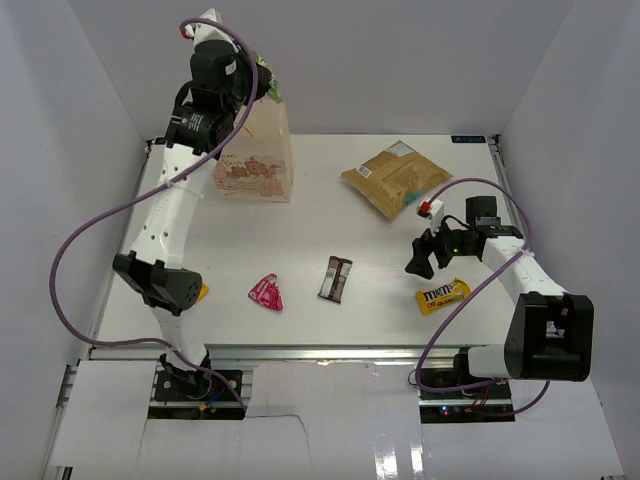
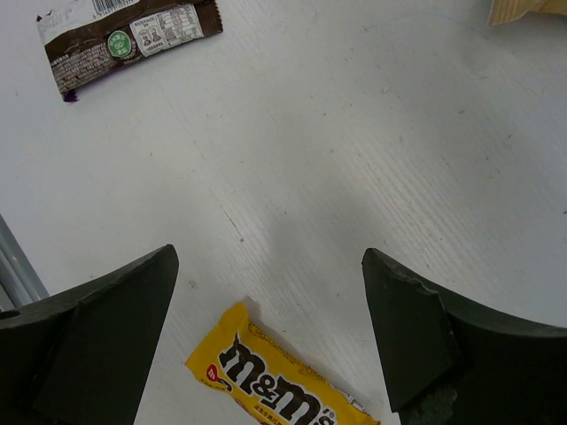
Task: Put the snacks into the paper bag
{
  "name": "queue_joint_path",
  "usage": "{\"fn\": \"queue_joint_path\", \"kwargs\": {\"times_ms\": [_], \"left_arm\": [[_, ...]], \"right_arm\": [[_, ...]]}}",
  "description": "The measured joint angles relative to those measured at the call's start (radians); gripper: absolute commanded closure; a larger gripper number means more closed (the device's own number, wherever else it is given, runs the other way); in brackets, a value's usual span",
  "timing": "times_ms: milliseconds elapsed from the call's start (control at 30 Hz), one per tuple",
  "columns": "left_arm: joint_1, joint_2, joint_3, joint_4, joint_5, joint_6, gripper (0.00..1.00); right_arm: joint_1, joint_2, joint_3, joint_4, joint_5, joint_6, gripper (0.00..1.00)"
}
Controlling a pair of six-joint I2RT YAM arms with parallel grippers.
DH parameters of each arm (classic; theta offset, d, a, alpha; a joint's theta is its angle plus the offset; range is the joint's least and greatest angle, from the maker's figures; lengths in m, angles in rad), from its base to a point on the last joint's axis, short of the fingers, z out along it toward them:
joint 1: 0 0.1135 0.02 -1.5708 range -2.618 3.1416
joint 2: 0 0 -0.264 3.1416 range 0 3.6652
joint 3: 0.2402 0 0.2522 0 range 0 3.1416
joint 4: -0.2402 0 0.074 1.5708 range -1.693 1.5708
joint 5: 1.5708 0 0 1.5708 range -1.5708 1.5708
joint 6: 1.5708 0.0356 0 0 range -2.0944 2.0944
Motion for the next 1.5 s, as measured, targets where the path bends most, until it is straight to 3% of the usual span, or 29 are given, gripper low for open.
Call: {"fn": "queue_joint_path", "kwargs": {"times_ms": [133, 233, 367, 400, 467, 733, 900, 1167, 1500], "left_arm": [[0.082, 0.123, 0.037, 0.000, 0.039, -0.054, 0.96], [0.139, 0.200, 0.035, -0.011, 0.059, -0.085, 0.86], [0.183, 0.253, 0.029, -0.025, 0.080, -0.105, 0.49], [0.185, 0.254, 0.029, -0.027, 0.087, -0.106, 0.34], [0.184, 0.253, 0.028, -0.025, 0.097, -0.112, 0.22], [0.174, 0.228, 0.028, -0.003, 0.123, -0.094, 0.15], [0.175, 0.135, -0.038, 0.012, 0.163, -0.011, 0.05], [0.175, -0.307, -0.473, 0.157, 0.264, 0.175, 0.02], [0.175, -0.876, -1.057, 0.255, 0.293, 0.166, 0.02]], "right_arm": [[0.000, 0.000, 0.001, -0.001, -0.002, -0.004, 0.10], [0.000, 0.000, 0.004, -0.007, -0.005, -0.010, 0.10], [0.011, 0.000, 0.008, -0.014, -0.014, -0.014, 0.10], [0.018, 0.000, 0.010, -0.016, -0.015, -0.014, 0.10], [0.046, 0.000, 0.013, -0.016, -0.016, -0.014, 0.10], [0.217, 0.049, 0.058, -0.003, 0.000, 0.050, 0.08], [0.319, 0.122, 0.121, 0.049, 0.053, 0.246, 0.05], [0.537, 0.259, 0.243, 0.105, 0.360, 0.747, 0.10], [0.670, 0.415, 0.348, 0.051, 0.572, 1.010, 0.08]]}}
